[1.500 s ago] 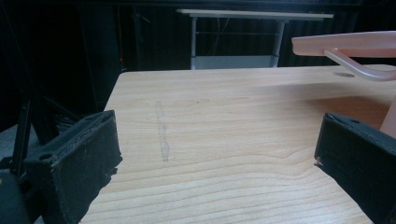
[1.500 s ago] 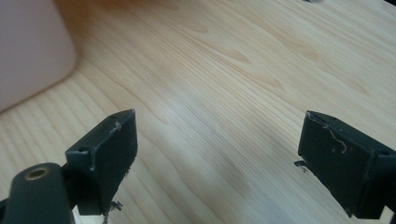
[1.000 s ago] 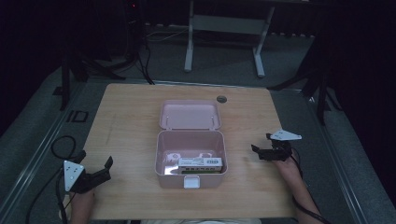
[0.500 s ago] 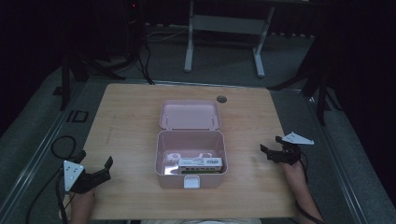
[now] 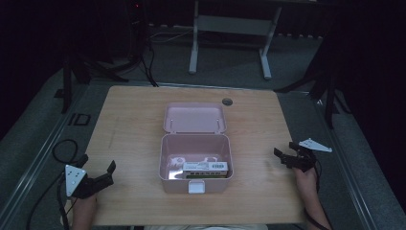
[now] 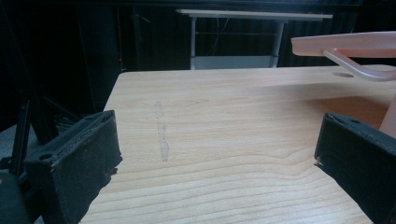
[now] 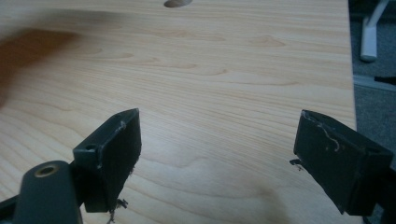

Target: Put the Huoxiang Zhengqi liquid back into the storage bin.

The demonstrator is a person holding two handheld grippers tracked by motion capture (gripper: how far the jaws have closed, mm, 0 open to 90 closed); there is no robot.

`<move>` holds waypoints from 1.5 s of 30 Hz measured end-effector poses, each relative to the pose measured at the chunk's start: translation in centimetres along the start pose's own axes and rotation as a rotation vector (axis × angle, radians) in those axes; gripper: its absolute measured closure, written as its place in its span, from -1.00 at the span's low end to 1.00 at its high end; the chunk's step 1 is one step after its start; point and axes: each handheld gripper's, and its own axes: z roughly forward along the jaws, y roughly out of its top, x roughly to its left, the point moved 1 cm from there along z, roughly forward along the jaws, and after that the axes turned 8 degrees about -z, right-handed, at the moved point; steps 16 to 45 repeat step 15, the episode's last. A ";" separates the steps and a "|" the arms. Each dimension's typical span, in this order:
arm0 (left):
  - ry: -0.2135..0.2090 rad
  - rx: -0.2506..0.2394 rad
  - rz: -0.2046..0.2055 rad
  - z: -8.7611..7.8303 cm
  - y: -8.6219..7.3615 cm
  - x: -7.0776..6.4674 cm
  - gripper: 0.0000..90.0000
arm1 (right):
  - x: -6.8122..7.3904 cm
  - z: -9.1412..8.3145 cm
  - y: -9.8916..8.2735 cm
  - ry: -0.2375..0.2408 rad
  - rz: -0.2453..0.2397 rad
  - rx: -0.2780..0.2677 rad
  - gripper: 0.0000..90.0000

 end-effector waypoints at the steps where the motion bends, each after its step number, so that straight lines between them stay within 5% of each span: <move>1: 0.000 0.000 0.000 0.0 0.0 0.0 -0.99 | -0.1 0.0 0.0 0.004 0.012 -0.004 -0.67; 15: -0.002 -0.001 -0.002 0.0 0.0 0.0 -0.99 | -0.3 0.5 -0.1 0.050 0.030 0.025 -0.69; 45: -0.002 -0.001 -0.002 0.0 0.0 0.0 -0.99 | -0.3 0.5 -0.1 0.050 0.030 0.025 -0.69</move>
